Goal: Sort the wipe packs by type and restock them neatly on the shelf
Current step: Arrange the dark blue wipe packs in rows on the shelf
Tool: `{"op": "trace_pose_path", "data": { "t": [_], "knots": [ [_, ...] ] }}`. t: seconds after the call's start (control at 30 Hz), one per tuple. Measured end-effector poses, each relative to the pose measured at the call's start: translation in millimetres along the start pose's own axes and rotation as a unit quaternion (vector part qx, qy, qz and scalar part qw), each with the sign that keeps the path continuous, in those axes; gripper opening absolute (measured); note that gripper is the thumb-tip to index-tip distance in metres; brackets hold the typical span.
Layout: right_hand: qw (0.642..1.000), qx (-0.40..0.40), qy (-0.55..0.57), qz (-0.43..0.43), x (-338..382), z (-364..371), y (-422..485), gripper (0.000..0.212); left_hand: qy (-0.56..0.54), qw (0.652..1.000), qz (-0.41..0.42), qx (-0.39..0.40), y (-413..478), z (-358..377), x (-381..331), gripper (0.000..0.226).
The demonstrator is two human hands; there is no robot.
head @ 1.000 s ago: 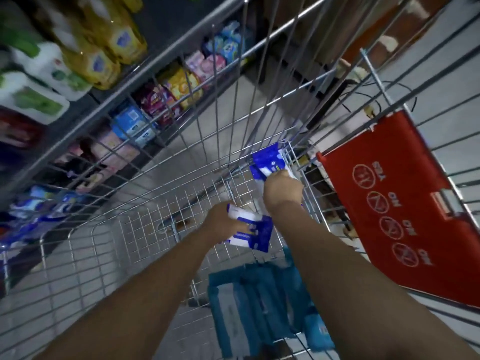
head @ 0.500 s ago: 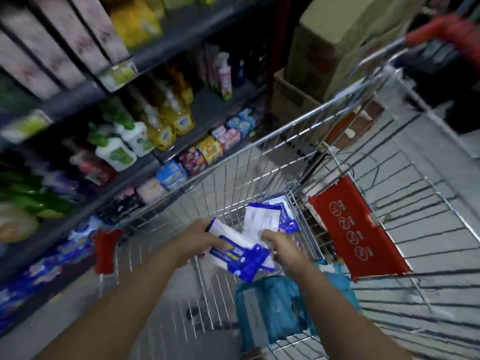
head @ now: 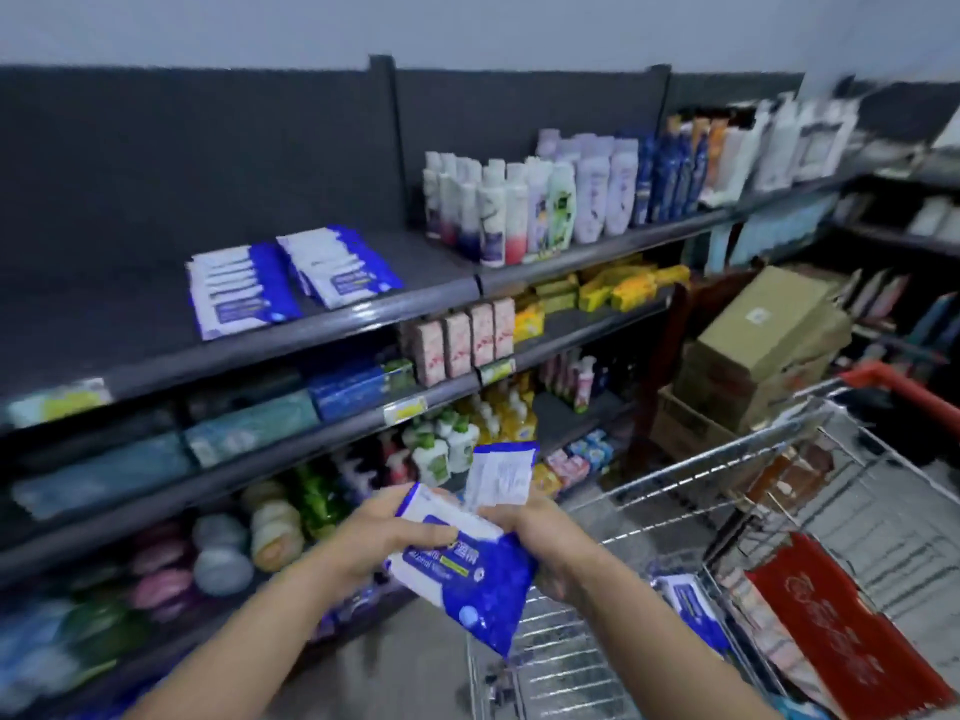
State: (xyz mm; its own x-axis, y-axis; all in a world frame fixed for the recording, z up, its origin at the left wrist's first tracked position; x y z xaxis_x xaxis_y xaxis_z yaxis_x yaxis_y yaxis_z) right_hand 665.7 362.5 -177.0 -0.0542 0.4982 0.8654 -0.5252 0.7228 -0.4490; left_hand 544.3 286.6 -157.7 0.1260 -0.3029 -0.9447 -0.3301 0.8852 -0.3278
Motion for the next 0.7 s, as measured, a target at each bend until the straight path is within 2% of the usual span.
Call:
{"op": "trace_pose_path", "data": {
  "t": [0.07, 0.13, 0.23, 0.37, 0.43, 0.53, 0.7],
  "knots": [
    [1.0, 0.008, 0.002, -0.015, 12, 43, -6, 0.05, -0.02, 0.998, 0.031, -0.043, -23, -42, -18, 0.057],
    [0.999, 0.037, 0.025, 0.007, 19, 83, -13, 0.049, -0.038, 0.994, 0.053, -0.09, -47, -79, -31, 0.062],
    [0.989, 0.09, 0.089, 0.077, 24, 134, -23, 0.048, -0.072, 0.984, 0.092, -0.133, -81, -126, -51, 0.059],
    [0.968, 0.17, 0.172, 0.068, 47, 192, -35, 0.052, -0.13, 0.962, 0.136, -0.2, -114, -183, -72, 0.058],
    [0.965, 0.181, 0.176, 0.07, 54, 211, -36, 0.056, -0.156, 0.95, 0.141, -0.229, -122, -207, -77, 0.056],
    [0.956, 0.229, 0.157, 0.092, 55, 242, -39, 0.08, -0.146, 0.943, 0.149, -0.259, -125, -238, -79, 0.05],
    [0.948, 0.247, 0.153, 0.127, 42, 287, -27, 0.075, -0.148, 0.929, 0.148, -0.304, -106, -269, -73, 0.028]
  ]
}}
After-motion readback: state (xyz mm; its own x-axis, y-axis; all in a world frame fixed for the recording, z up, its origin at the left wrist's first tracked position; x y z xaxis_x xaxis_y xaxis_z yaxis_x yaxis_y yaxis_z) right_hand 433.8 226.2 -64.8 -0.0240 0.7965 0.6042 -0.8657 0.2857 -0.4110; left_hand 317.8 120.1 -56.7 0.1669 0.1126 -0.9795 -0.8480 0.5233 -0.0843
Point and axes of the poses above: each hand's wrist, its own y-axis towards the middle knuckle, its own z-axis out of the palm, x = y × z, the point moved 7 cm from there along y, towards the middle knuckle, and after that the axes turned 10 degrees about -x, right-handed, at the moved point
